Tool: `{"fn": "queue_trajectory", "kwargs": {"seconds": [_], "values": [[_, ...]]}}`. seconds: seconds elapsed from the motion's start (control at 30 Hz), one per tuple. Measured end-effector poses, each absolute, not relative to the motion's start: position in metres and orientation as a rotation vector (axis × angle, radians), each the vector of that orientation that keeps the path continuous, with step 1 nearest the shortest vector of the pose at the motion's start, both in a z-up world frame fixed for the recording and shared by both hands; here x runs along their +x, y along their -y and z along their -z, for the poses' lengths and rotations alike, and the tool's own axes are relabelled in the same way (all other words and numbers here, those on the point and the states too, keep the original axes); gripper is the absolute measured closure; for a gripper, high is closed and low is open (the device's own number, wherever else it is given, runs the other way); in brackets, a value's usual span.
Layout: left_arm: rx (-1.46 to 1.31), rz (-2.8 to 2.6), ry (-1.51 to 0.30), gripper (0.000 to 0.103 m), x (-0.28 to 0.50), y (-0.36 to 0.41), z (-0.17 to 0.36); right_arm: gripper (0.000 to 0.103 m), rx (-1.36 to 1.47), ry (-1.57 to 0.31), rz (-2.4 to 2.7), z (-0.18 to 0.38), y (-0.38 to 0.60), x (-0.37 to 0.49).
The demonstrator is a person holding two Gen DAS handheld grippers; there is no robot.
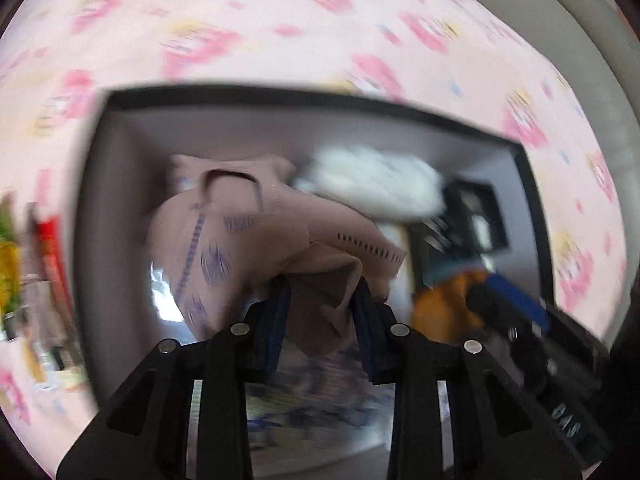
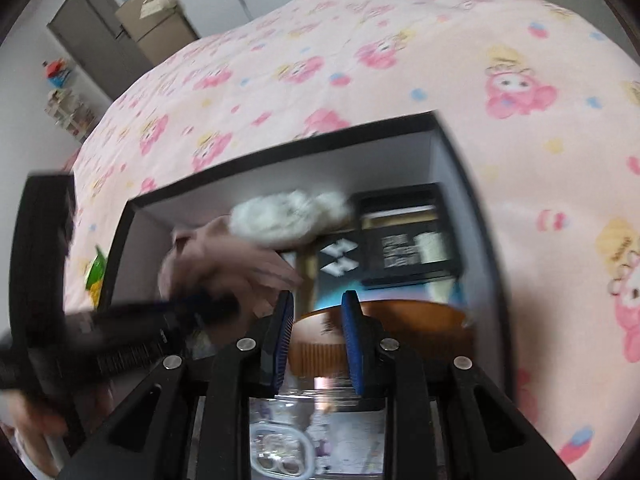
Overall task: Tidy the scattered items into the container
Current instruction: 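Release the cloth inside the box by opening the left gripper, then move both grippers back toward the scattered items on the blanket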
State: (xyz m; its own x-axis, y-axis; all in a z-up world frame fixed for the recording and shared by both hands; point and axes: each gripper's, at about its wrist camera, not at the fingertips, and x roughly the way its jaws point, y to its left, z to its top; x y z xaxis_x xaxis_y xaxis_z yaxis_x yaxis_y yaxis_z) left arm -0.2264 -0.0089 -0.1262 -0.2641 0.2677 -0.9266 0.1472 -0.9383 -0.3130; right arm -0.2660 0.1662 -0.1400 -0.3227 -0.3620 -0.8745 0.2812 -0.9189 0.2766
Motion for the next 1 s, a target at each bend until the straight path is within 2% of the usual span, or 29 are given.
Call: {"fn": "queue_trajectory", "kwargs": {"seconds": [0.1,0.23,0.43,0.73,0.87,0.9,1.0], "values": [[-1.792,-2.305,0.608,0.073,-0.223,0.017,0.12,0.082,1.514,0.062,2.257,0.14,-0.154,-0.262],[-1.754,-2.297,0.547,0.073,-0.225,0.01,0.118,0.082,1.51,0.03,2.275,0.14,-0.155,-0.258],[-1.84,-2.239,0.594,0.073,-0.235,0.019,0.142,0.082,1.539,0.046,2.285,0.143,-0.16,-0.263],[-1.595,-2.348,0.545,0.073,-0.195,0.008,0.088,0.082,1.428,-0.027,2.359,0.121,-0.161,-0.248],[-1.448,-2.387,0.54,0.062,-0.16,-0.009,0.054,0.08,1.276,-0.038,2.413,0.083,-0.163,-0.215],[-1.409,-2.411,0.523,0.059,-0.149,-0.01,0.044,0.076,1.233,-0.04,2.438,0.072,-0.164,-0.203],[-1.334,-2.471,0.444,0.059,-0.129,-0.02,0.025,0.072,1.178,-0.041,2.454,0.055,-0.162,-0.173]]}}
